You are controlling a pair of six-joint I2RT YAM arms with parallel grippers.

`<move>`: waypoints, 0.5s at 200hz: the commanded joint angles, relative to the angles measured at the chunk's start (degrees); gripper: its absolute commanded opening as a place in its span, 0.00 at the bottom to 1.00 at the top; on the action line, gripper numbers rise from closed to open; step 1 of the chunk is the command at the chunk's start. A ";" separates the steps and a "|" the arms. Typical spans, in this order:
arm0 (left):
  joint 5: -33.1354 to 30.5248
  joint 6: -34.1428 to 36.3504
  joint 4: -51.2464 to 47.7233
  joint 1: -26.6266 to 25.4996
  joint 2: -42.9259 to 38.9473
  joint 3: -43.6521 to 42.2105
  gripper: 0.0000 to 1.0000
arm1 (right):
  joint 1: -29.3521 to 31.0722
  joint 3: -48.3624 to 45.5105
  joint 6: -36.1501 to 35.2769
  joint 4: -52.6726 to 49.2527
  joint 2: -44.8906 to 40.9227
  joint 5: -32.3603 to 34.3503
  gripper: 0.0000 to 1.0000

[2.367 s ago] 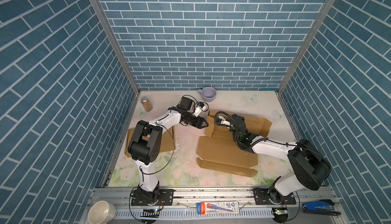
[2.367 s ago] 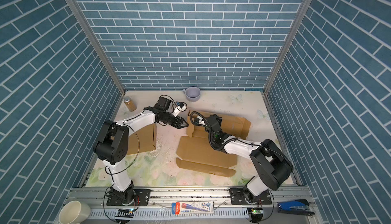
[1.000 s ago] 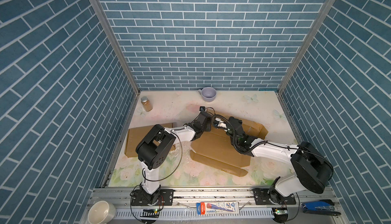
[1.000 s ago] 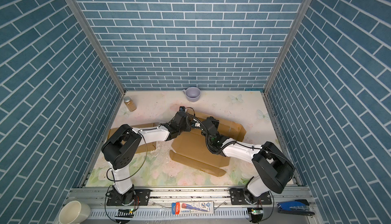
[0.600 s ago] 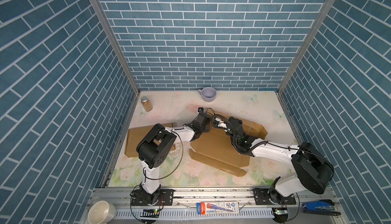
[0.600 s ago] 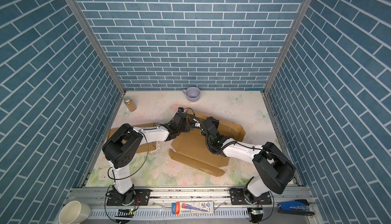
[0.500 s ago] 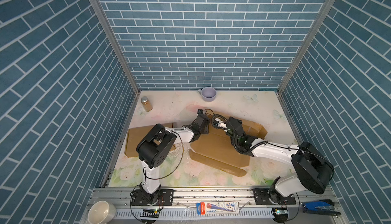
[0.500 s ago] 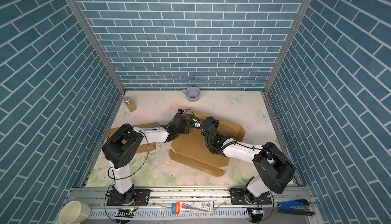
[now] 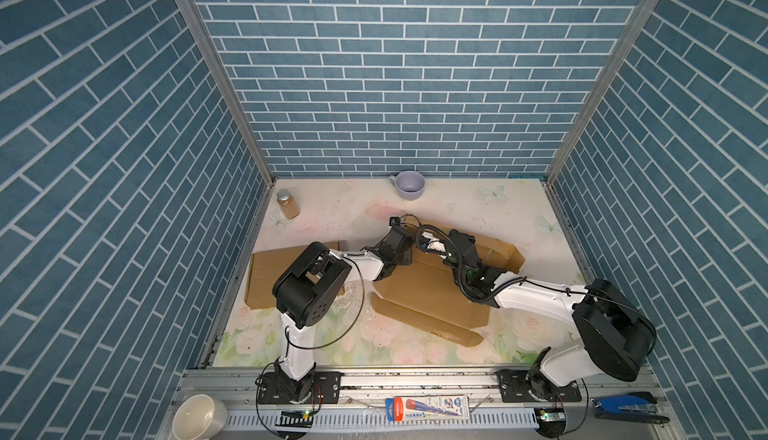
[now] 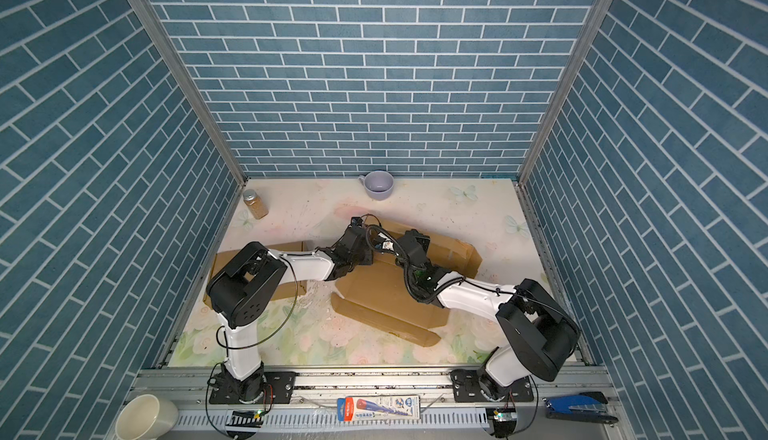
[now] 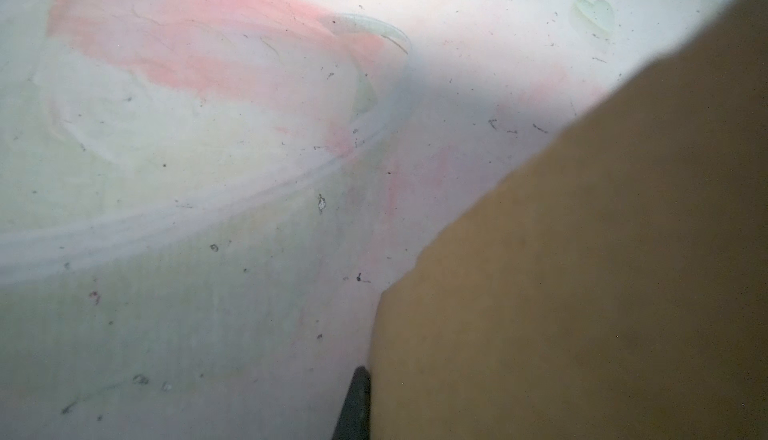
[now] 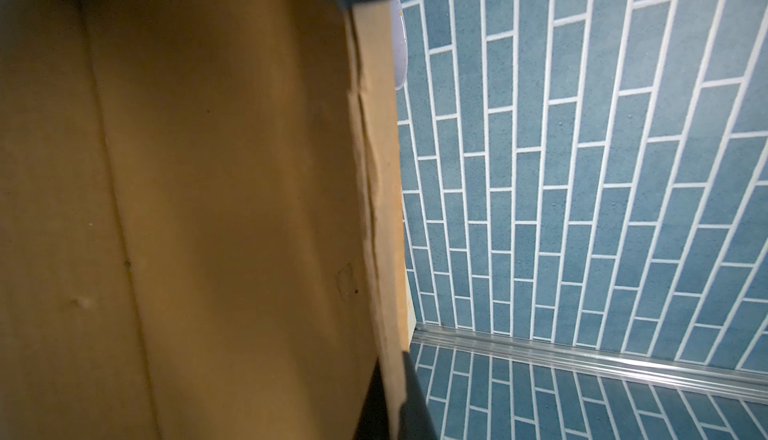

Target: Fold the paper box

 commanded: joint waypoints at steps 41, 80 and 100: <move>5.07 2.96 1.82 4.47 -8.39 -4.90 0.47 | 0.57 -2.05 0.65 -1.43 1.10 -2.14 0.00; 11.23 7.64 4.46 7.32 -13.02 -5.60 0.51 | 0.74 -1.98 -1.12 -0.07 2.29 -1.53 0.00; 12.76 9.75 4.31 7.53 -13.03 -3.94 0.49 | 0.95 -1.98 -1.76 0.26 2.89 -1.37 0.00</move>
